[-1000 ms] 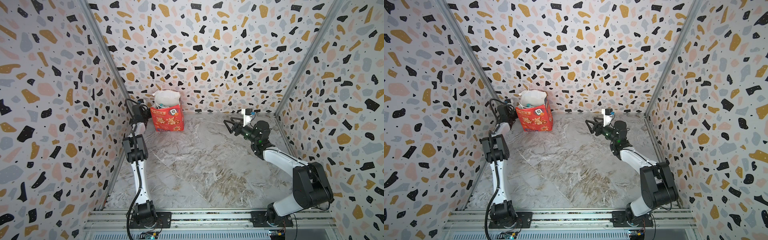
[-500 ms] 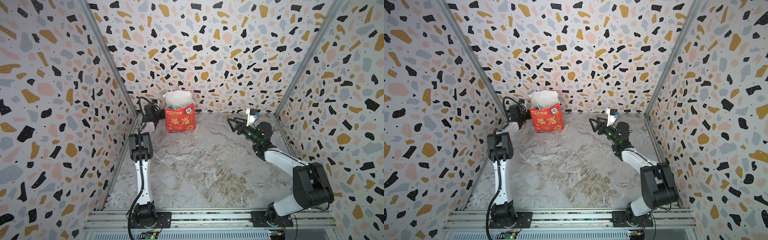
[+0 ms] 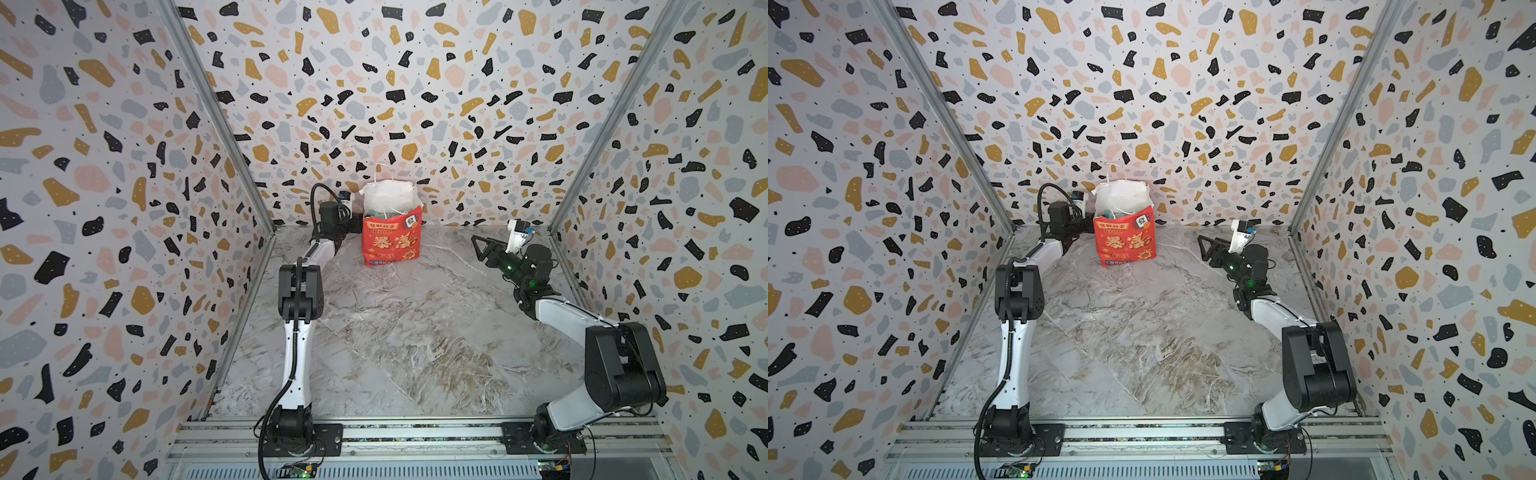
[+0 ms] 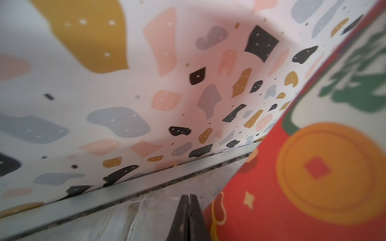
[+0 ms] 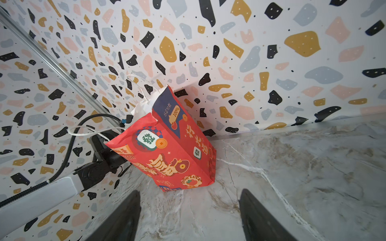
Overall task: Take the snacks out of the paper bag
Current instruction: Move the paper bag to the top-center of the table.
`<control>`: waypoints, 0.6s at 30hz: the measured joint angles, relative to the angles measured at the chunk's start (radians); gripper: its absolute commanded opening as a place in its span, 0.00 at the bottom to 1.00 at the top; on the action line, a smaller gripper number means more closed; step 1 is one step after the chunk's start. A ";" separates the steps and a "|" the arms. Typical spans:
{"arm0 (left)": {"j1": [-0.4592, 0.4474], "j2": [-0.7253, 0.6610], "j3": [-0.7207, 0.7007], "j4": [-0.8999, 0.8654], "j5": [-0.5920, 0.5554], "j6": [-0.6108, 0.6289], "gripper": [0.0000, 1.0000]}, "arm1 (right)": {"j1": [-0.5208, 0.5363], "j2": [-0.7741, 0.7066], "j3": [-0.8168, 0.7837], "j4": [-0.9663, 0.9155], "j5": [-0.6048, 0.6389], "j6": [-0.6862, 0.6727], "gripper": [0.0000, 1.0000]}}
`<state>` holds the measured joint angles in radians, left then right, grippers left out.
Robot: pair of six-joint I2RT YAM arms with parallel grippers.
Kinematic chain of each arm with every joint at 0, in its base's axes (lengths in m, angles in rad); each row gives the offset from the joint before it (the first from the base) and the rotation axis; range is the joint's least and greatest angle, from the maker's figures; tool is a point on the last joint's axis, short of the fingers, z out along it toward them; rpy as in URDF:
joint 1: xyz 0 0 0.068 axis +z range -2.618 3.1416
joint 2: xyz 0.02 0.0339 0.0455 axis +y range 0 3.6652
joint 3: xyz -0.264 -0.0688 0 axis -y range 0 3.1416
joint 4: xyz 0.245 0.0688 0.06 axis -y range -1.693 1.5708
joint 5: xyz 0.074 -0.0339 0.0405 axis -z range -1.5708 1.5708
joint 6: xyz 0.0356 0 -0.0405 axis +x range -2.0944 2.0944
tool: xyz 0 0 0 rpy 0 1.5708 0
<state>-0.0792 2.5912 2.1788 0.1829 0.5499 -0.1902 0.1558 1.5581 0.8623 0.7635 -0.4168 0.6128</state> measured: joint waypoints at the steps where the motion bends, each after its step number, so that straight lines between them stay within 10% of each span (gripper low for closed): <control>1: -0.008 0.003 0.008 -0.005 0.008 0.014 0.00 | -0.002 0.010 0.005 -0.002 0.000 0.000 0.76; 18: -0.100 0.024 0.077 -0.103 0.059 0.153 0.00 | 0.011 0.060 0.014 -0.010 -0.005 0.008 0.75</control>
<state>-0.1791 2.6152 2.2562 0.0795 0.6086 -0.0372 0.1665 1.6184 0.8768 0.7532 -0.4217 0.6209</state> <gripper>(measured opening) 0.047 0.753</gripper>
